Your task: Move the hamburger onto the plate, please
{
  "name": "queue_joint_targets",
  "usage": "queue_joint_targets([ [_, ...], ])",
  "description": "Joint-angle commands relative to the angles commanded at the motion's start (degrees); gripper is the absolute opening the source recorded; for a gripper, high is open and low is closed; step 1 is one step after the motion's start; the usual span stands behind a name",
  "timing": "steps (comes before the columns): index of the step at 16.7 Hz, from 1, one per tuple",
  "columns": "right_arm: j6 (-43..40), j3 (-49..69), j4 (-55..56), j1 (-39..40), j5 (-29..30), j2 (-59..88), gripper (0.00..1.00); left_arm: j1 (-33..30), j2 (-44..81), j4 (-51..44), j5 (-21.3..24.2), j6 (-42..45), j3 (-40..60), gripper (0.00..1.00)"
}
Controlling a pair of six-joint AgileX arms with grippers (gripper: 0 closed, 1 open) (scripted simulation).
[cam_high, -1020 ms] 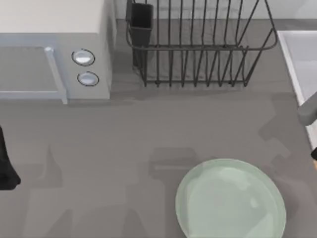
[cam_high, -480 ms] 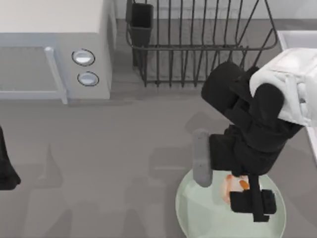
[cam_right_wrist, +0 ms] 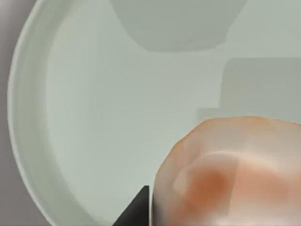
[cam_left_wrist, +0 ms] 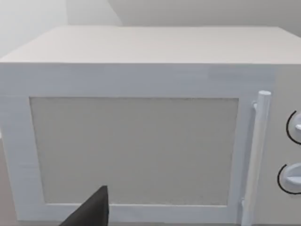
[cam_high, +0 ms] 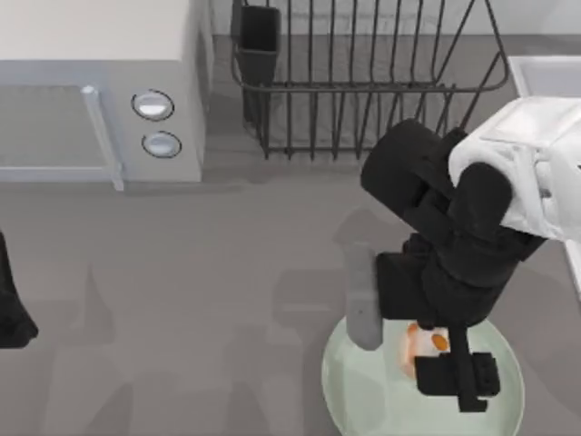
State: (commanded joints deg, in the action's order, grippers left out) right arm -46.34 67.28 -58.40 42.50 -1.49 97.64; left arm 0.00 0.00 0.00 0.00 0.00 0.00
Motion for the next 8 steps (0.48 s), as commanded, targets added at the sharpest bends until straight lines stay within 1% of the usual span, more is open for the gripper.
queue_joint_targets([
  [5,0.02,-4.97,8.32,0.31,0.0,2.84,0.0,0.0,0.0,0.0,0.0,0.0,0.0,1.0],
  [8,0.01,-5.77,9.39,0.37,0.04,3.35,0.0,0.0,0.0,0.0,0.0,0.0,0.0,1.0],
])
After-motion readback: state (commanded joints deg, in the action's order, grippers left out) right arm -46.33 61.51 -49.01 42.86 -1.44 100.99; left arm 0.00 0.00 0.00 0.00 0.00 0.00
